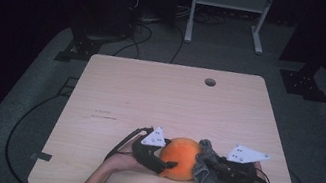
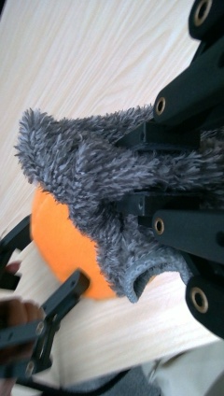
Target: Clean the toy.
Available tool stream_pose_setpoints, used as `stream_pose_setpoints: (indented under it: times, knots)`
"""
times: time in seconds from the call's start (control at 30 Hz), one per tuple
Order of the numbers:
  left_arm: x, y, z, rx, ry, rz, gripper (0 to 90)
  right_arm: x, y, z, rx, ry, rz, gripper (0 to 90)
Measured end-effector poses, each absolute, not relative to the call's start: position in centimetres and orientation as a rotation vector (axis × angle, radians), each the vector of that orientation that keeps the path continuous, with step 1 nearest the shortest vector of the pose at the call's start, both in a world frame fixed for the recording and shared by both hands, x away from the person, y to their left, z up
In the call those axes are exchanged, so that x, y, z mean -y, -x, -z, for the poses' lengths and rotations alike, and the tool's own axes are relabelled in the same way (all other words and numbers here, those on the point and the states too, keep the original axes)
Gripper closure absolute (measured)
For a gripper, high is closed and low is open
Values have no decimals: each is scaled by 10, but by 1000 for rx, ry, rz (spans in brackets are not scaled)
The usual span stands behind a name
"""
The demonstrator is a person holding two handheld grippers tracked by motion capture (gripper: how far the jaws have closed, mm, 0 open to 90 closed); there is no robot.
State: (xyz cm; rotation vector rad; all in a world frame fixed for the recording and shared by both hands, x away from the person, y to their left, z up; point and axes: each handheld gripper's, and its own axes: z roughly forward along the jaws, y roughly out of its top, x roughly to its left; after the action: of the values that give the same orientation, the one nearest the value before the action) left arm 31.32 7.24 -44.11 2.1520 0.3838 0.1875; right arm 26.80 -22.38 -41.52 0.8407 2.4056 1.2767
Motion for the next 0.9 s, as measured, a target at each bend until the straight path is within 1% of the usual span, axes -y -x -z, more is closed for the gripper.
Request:
stream_pose_setpoints:
  times: [0.07, 0.2, 0.3, 0.4, 0.47, 0.6, 0.67, 0.73, 0.83, 0.9]
  knots:
    - [-75, -314, 443, -394, -2142, -166, 227, 223, -270, 418, -2421, -832, -1284, 735]
    - [-75, -314, 445, -402, -2132, -165, 223, 236, -280, 430, -2407, -941, -1216, 738]
    - [-74, -314, 446, -392, -2140, -167, 221, 240, -276, 423, -2394, -937, -1287, 738]
    - [-75, -314, 446, -391, -2145, -165, 221, 232, -271, 417, -2408, -852, -1372, 733]
    - [-76, -314, 446, -389, -2151, -161, 220, 230, -273, 422, -2423, -847, -1340, 733]
    - [-77, -314, 446, -392, -2148, -159, 219, 240, -285, 438, -2442, -956, -1180, 737]
    - [-78, -314, 446, -389, -2150, -156, 217, 248, -285, 438, -2444, -982, -1192, 735]
    - [-77, -315, 447, -388, -2146, -152, 214, 251, -281, 429, -2430, -963, -1256, 728]
    - [-77, -315, 447, -385, -2147, -152, 213, 246, -275, 420, -2430, -894, -1389, 728]
    - [-77, -314, 447, -385, -2145, -153, 213, 239, -275, 421, -2457, -853, -1405, 729]
